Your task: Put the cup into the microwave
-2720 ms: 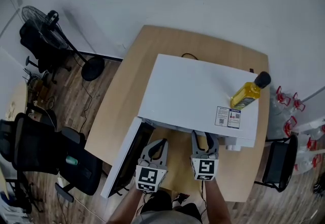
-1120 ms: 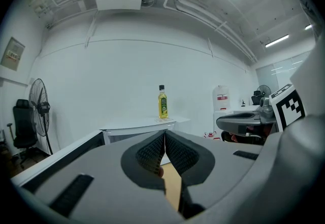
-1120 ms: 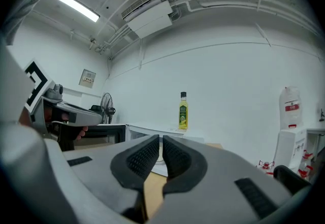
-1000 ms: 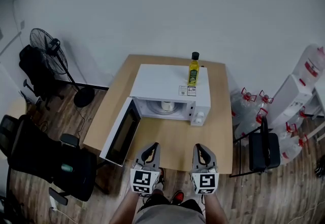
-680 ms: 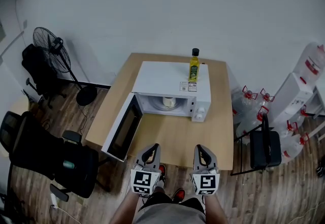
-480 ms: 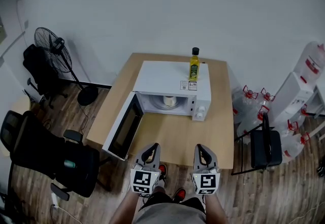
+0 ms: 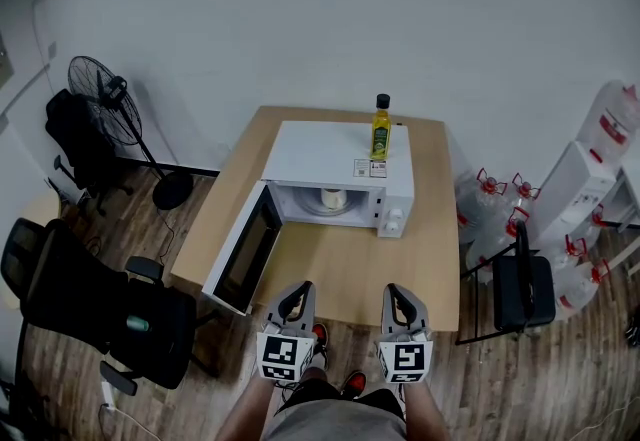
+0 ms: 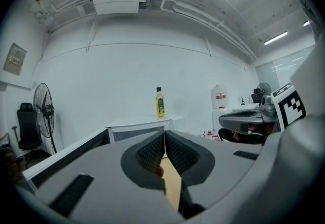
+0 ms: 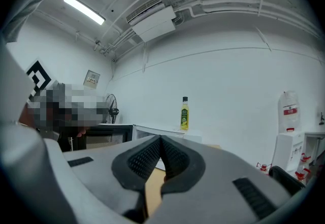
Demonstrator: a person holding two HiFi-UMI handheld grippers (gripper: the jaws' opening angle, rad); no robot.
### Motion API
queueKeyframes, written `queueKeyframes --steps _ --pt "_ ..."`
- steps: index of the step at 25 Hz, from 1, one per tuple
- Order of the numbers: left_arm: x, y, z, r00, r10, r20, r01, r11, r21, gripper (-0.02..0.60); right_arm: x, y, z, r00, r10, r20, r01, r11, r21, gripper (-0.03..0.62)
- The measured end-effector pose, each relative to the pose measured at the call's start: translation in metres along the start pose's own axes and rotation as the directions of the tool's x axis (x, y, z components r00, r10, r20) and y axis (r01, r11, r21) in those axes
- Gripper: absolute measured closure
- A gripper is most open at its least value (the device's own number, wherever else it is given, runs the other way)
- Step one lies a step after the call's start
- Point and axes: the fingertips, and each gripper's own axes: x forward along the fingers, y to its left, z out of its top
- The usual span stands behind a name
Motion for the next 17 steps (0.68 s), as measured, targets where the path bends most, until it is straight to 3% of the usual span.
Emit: queueKeyframes --steps 17 --pt "-0.005 -0.0011 0.0051 1.0 0.002 0.014 -0.002 1.0 -0.001 0.557 -0.0054 -0.001 0.001 1.0 -0.008 0.002 0.008 1.0 -0.015 0.577"
